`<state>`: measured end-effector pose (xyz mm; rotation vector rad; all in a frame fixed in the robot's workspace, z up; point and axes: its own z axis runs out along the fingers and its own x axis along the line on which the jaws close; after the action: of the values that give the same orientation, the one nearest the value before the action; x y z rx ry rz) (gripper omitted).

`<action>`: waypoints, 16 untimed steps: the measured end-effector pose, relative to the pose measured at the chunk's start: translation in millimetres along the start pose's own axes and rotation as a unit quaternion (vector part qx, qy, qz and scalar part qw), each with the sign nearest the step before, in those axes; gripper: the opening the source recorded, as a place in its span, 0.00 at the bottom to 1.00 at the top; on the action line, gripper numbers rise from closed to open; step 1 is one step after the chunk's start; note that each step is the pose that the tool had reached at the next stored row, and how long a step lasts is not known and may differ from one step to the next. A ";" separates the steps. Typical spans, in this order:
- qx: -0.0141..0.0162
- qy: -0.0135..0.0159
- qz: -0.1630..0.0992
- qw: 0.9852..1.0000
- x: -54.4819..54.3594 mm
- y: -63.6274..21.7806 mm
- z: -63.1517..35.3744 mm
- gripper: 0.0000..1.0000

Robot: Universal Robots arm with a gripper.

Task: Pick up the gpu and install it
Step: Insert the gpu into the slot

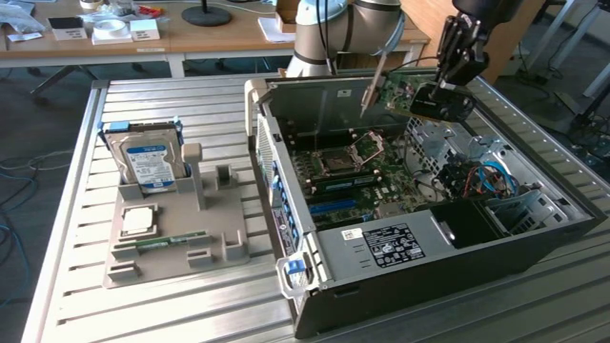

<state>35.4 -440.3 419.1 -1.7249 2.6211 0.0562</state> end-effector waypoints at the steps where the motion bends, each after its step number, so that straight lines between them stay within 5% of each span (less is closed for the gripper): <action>1: 0.000 0.000 -0.007 1.000 0.0 0.0 0.0 0.27; 16: -0.001 0.005 -0.095 0.995 0.0 0.0 0.0 0.27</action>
<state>35.4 -440.3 419.1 -1.9701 2.4499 0.0507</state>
